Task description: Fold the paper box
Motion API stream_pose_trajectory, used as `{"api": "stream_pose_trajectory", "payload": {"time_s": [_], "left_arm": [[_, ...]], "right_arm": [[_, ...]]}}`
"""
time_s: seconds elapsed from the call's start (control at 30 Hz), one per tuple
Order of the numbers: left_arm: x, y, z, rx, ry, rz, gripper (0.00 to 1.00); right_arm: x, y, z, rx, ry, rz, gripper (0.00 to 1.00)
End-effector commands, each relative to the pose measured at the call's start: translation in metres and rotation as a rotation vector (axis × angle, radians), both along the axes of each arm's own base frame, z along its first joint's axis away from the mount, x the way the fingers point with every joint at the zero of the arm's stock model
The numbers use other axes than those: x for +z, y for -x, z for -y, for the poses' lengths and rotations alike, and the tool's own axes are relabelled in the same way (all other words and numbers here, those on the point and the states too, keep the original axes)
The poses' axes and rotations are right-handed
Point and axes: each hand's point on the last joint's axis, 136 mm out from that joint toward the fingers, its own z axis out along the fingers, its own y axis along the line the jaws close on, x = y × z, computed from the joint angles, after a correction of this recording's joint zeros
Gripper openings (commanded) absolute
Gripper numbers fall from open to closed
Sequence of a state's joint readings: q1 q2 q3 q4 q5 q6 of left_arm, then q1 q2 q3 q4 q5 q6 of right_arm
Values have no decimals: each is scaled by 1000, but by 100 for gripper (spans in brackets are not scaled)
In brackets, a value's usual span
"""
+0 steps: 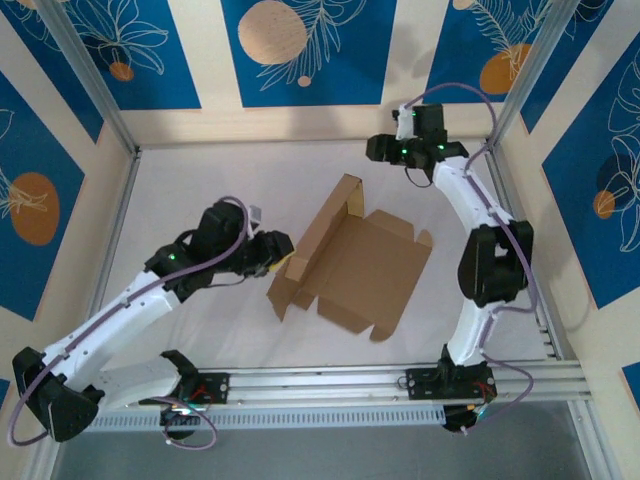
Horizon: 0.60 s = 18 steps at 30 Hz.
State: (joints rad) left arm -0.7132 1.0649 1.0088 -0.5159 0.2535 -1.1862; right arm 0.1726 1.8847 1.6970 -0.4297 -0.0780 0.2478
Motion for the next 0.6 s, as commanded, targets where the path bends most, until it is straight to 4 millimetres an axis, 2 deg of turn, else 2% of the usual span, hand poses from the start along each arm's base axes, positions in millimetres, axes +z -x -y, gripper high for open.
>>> {"api": "stream_pose_trajectory", "payload": {"time_s": [0.0, 0.2, 0.47, 0.57], "left_arm": [[-15, -1, 3, 89, -17, -41, 38], [-23, -7, 7, 91, -77, -8, 39], [-53, -20, 15, 78, -160, -30, 38], [-53, -28, 19, 69, -194, -13, 38]], "right_arm": [[-27, 26, -32, 109, -28, -168, 69], [-48, 41, -48, 173, -63, -188, 68], [-68, 60, -23, 41, -86, -192, 61], [-70, 66, -14, -2, -91, -189, 60]]}}
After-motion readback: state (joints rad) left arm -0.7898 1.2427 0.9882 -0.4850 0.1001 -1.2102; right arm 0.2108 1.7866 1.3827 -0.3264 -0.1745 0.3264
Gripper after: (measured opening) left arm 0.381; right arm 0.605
